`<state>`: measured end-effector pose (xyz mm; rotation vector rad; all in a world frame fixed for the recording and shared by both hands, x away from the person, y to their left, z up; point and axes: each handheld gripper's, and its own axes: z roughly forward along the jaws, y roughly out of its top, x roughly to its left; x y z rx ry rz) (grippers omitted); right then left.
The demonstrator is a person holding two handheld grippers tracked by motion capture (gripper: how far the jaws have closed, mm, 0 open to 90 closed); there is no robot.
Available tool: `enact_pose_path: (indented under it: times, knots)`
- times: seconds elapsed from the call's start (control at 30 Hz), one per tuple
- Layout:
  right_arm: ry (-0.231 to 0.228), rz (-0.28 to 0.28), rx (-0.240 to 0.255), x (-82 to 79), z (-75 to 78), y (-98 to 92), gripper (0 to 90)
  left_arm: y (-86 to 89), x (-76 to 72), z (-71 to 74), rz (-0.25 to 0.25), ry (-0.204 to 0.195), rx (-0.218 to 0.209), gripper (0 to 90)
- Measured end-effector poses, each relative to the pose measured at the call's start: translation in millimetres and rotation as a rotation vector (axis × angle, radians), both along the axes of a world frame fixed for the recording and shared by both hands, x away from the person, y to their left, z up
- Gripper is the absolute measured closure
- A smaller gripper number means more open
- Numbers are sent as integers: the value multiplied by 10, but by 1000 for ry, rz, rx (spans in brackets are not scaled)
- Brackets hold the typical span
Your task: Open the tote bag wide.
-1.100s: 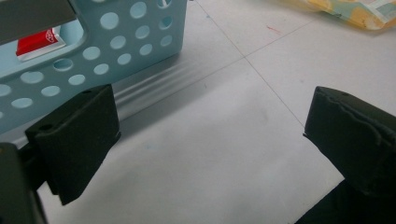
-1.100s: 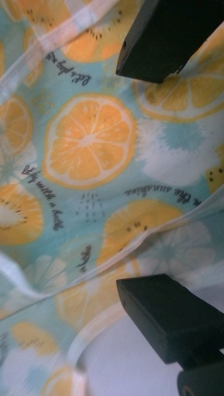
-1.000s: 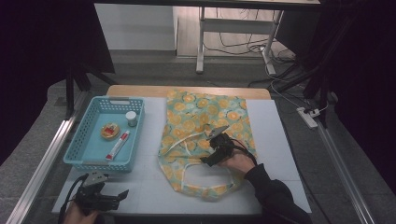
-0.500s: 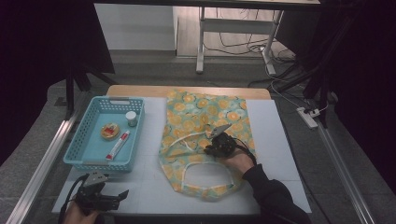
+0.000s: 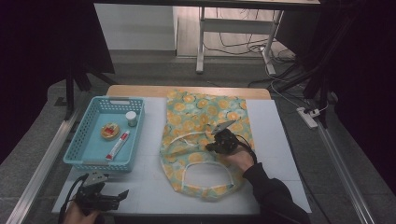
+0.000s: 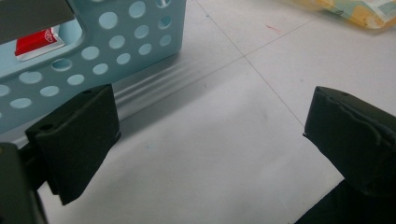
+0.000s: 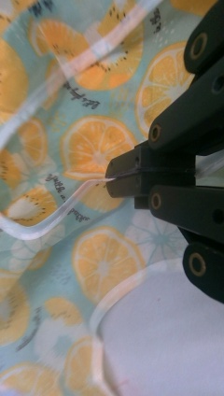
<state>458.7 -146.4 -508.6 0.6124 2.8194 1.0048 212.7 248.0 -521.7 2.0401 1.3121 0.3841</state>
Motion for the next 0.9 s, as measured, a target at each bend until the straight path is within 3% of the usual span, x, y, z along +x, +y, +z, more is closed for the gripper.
enact_pose_path:
  times: [0.27, 0.43, 0.9]
  knots:
    - [3, 11, 77, 4, 175, -23, 900, 1, 2, -1, 1, 2, -2, 35]
    - [-22, 19, 84, -6, 296, 14, 900, 2, 4, -1, 3, 3, -3, 35]
    - [-1, 43, 142, 68, 526, 233, 900, 9, 5, -1, 5, 5, -7, 35]
